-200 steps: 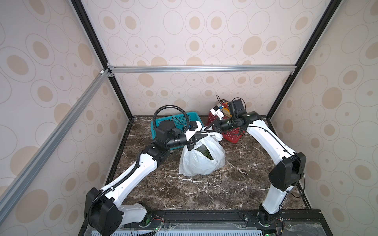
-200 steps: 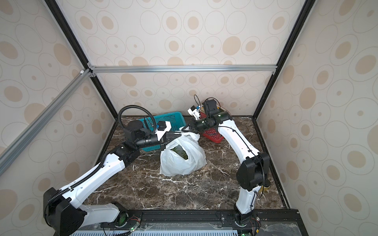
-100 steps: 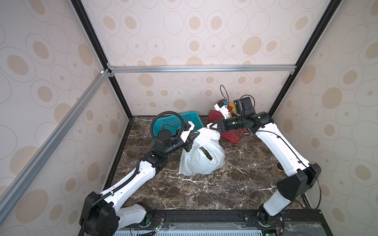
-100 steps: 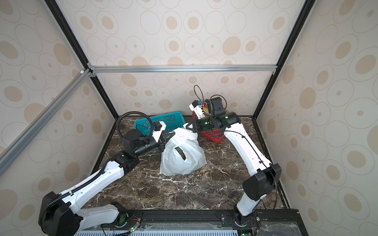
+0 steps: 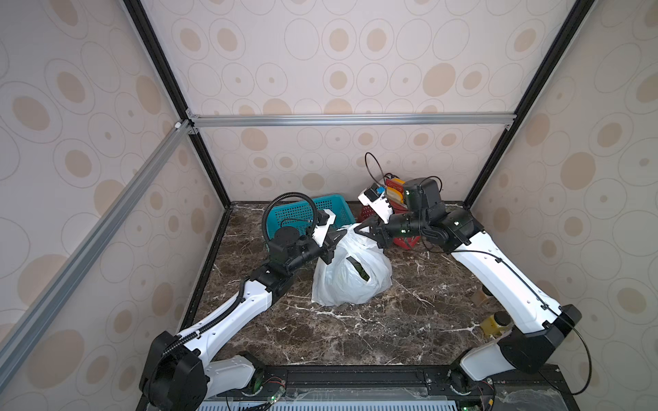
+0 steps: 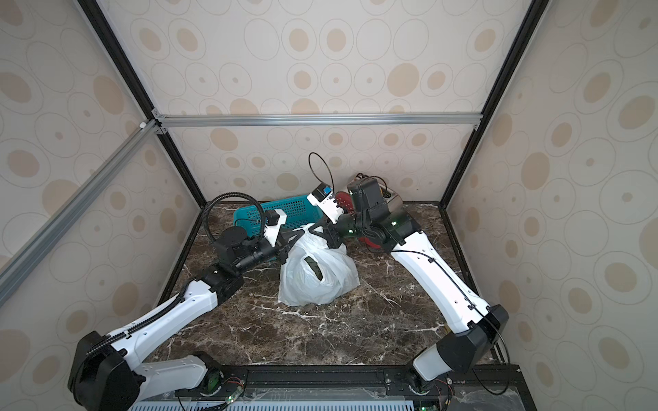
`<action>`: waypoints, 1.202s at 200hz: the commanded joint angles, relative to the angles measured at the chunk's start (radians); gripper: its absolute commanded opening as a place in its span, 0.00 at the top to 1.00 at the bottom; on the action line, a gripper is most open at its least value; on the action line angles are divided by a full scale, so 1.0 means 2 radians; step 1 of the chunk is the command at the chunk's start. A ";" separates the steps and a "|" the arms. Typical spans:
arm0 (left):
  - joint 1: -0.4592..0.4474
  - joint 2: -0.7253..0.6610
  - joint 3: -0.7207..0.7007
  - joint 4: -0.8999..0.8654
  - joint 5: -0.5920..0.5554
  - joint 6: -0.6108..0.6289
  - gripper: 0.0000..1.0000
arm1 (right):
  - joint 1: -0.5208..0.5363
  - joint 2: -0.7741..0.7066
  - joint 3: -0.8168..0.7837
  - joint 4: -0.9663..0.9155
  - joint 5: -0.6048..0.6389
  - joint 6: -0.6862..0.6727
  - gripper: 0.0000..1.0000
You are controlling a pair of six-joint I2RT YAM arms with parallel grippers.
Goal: Place the pineapple into a plastic bag & tie a knot
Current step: Cross the plastic bag at the center of the board.
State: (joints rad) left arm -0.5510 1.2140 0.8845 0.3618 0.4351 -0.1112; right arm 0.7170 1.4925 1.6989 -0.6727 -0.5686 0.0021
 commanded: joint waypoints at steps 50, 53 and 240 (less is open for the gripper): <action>-0.002 0.015 0.015 0.009 0.000 -0.013 1.00 | 0.034 0.003 -0.058 -0.015 -0.074 -0.074 1.00; -0.002 0.014 0.016 0.007 0.001 -0.013 1.00 | 0.034 0.005 -0.059 -0.019 -0.072 -0.072 1.00; -0.002 0.006 0.050 -0.046 0.063 0.028 1.00 | -0.003 -0.024 -0.098 -0.107 0.038 -0.116 1.00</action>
State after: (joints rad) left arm -0.5518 1.2419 0.9413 0.2470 0.5430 -0.0727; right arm 0.7044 1.4414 1.4933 -0.7631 -0.5194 -0.1524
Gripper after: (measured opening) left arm 0.042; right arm 0.043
